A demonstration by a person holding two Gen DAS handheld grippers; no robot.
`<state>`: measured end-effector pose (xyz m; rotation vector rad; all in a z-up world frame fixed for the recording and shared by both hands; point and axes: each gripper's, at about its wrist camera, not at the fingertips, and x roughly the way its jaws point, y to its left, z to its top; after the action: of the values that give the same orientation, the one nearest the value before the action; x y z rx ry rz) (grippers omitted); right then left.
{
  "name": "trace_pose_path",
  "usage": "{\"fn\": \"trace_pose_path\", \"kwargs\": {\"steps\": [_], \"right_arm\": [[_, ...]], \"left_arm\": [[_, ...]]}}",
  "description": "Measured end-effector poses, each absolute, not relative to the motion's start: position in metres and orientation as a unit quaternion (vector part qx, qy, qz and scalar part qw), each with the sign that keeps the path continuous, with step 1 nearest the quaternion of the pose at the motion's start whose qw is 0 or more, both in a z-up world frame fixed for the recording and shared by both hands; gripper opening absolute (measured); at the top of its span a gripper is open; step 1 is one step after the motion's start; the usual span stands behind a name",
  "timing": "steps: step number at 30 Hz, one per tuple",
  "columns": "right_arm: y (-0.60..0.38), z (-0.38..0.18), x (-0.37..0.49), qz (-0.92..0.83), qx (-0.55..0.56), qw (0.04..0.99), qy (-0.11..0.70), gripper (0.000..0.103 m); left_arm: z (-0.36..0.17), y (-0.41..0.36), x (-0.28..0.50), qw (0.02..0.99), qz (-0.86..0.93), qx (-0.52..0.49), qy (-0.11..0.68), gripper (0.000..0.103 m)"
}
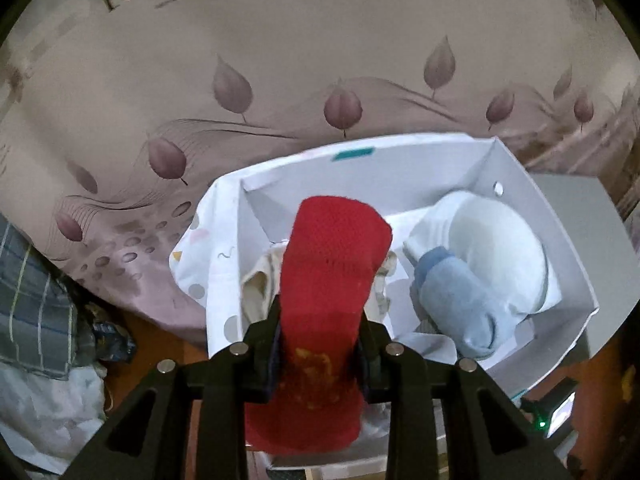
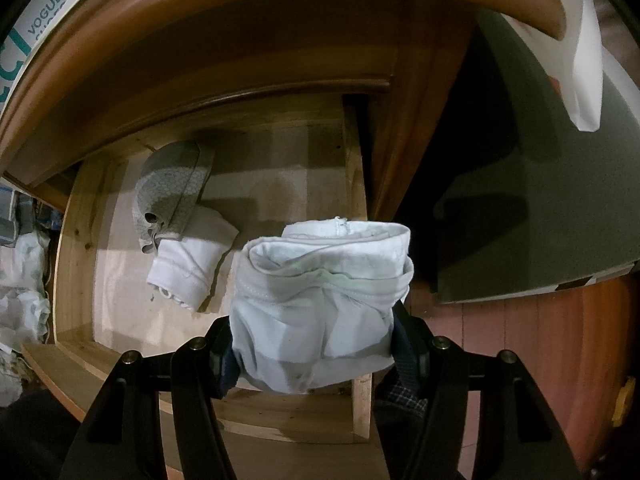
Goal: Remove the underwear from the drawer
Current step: 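Carry the red sock over the shoe box and open the left gripper, then withdraw the open left gripper from the shoe box toward the drawer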
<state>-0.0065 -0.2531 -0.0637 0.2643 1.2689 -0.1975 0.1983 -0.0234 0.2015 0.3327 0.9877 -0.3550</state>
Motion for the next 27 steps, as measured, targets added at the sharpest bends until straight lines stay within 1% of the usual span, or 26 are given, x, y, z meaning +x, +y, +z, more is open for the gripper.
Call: {"fn": "trace_pose_path", "kwargs": {"steps": [4,7,8,9,11,14,18,21,23,27], "right_arm": [[-0.252,-0.064,-0.007,-0.093,0.121,0.792,0.591,0.059],[-0.251,-0.064,-0.007,-0.092,0.121,0.792,0.591,0.059],[-0.251,-0.064,-0.007,-0.092,0.122,0.792,0.591,0.059],[-0.252,-0.064,-0.007,-0.091,0.123,0.792,0.591,0.059],[-0.252,-0.064,-0.007,-0.092,0.121,0.792,0.592,0.06],[-0.251,-0.064,-0.006,-0.093,0.119,0.792,0.592,0.06],[-0.251,-0.064,-0.006,-0.093,0.117,0.792,0.592,0.06],[-0.249,-0.064,-0.006,-0.094,0.115,0.792,0.593,0.06],[-0.249,-0.064,-0.005,-0.094,0.115,0.791,0.593,0.06],[-0.249,-0.064,-0.005,-0.096,0.115,0.791,0.593,0.06]], "left_arm": [[0.178,-0.036,0.203,0.834,-0.172,0.169,0.497,0.033],[0.174,-0.041,0.198,0.838,-0.169,0.187,0.485,0.037],[0.174,-0.042,0.196,0.838,-0.171,0.196,0.479,0.041],[0.175,-0.043,0.195,0.838,-0.172,0.2,0.477,0.044],[0.177,-0.042,0.191,0.842,-0.164,0.204,0.473,0.055],[0.183,-0.038,0.186,0.849,-0.169,0.191,0.462,0.062],[0.195,-0.028,0.172,0.855,-0.181,0.171,0.455,0.063],[0.208,-0.02,0.158,0.867,-0.178,0.167,0.434,0.063],[0.219,-0.013,0.142,0.878,-0.182,0.168,0.409,0.067],[0.228,-0.007,0.12,0.884,-0.198,0.181,0.382,0.069]]}}
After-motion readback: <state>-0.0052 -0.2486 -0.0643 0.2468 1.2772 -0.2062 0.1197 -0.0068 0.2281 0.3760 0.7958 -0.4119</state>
